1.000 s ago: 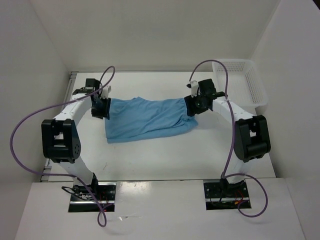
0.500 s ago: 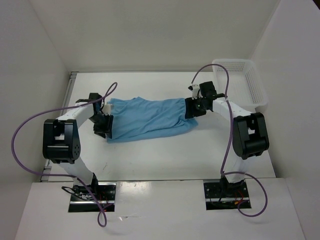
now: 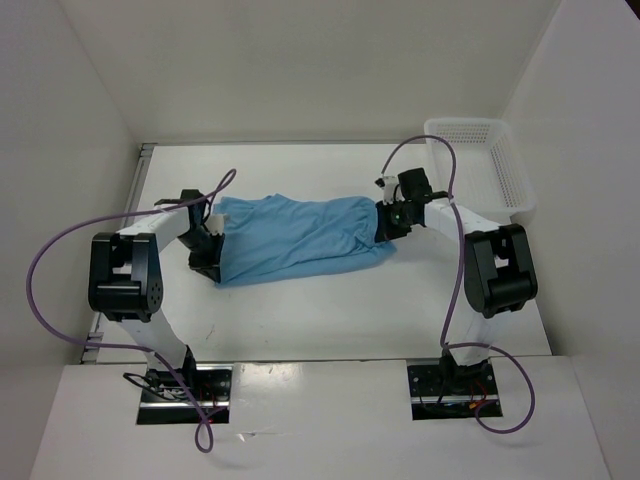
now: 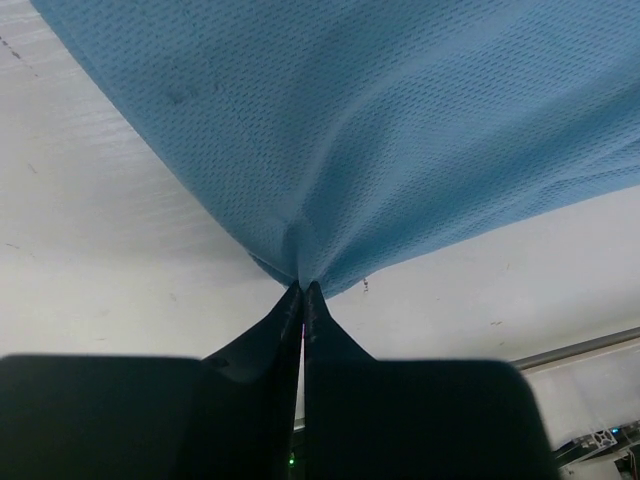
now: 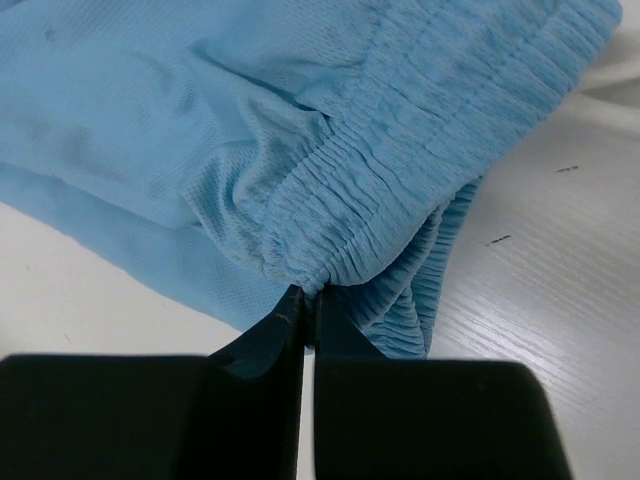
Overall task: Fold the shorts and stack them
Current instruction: Fold the shorts
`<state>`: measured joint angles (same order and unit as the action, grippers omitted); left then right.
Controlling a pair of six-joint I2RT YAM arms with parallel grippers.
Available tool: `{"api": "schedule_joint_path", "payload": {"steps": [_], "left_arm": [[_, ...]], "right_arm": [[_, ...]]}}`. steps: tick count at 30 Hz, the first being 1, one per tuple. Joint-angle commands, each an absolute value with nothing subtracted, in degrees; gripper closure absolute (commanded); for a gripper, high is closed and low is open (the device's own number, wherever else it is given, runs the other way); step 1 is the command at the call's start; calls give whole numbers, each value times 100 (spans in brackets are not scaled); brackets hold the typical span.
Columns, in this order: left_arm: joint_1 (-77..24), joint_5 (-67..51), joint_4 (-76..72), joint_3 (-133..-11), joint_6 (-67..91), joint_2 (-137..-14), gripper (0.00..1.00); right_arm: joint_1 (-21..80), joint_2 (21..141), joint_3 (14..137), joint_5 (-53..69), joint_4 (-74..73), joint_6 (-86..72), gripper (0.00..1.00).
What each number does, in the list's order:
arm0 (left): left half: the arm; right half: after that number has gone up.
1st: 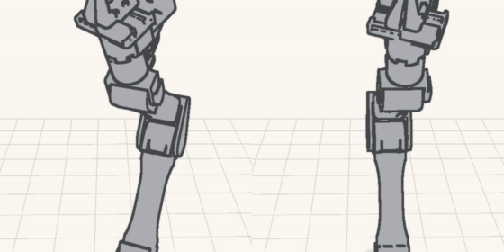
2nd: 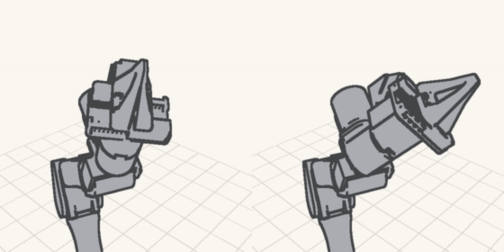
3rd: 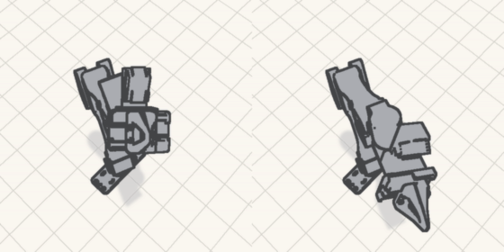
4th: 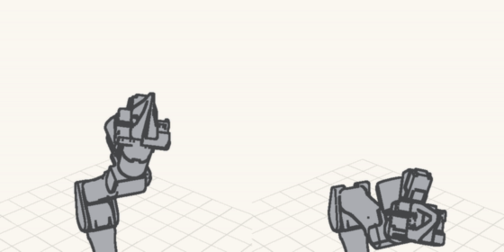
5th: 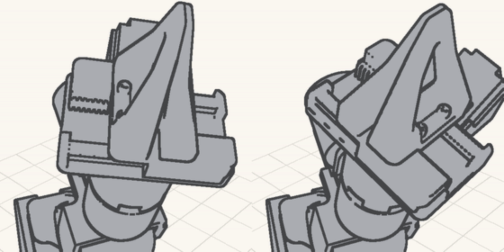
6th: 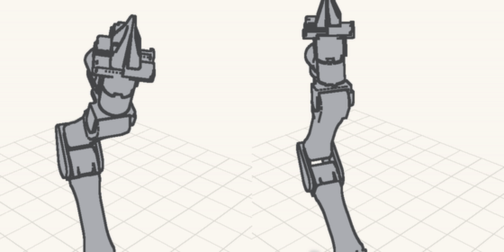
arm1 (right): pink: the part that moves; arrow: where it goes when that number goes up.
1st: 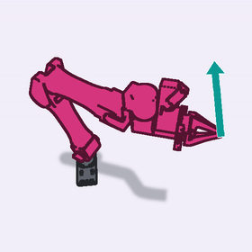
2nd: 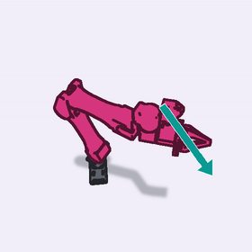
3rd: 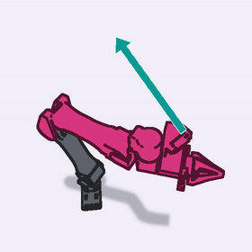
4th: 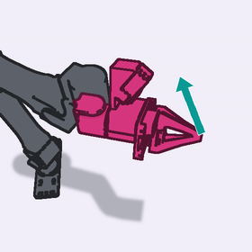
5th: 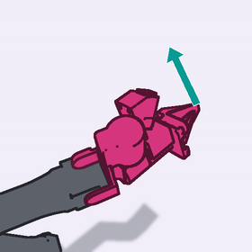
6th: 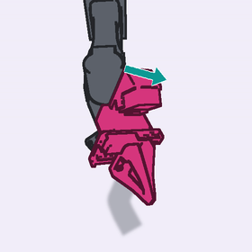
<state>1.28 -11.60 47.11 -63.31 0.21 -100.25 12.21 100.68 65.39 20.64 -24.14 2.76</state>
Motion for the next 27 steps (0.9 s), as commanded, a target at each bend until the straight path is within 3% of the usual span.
{"api": "schedule_joint_path", "payload": {"steps": [1, 5, 10, 19, 27], "left_arm": [[158, -1125, 4878, -6415, 0, -10055, 97], [281, -932, 4878, -6416, 0, -10055, 100], [457, -826, 4878, -6469, 0, -10248, 100], [510, -773, 4878, -6478, 0, -10354, 100], [510, -712, 4878, -6311, 0, -10354, 100]], "right_arm": [[1039, 9853, 6889, 2433, -2776, 965, 100], [134, 9992, 8056, 4169, -3917, 1730, 100], [-290, 10055, 8517, 4526, -4859, 2617, 100], [702, 9729, 6858, 3280, -4896, 3507, 100], [703, 9668, 6355, 2312, -4333, 3533, 100]]}}
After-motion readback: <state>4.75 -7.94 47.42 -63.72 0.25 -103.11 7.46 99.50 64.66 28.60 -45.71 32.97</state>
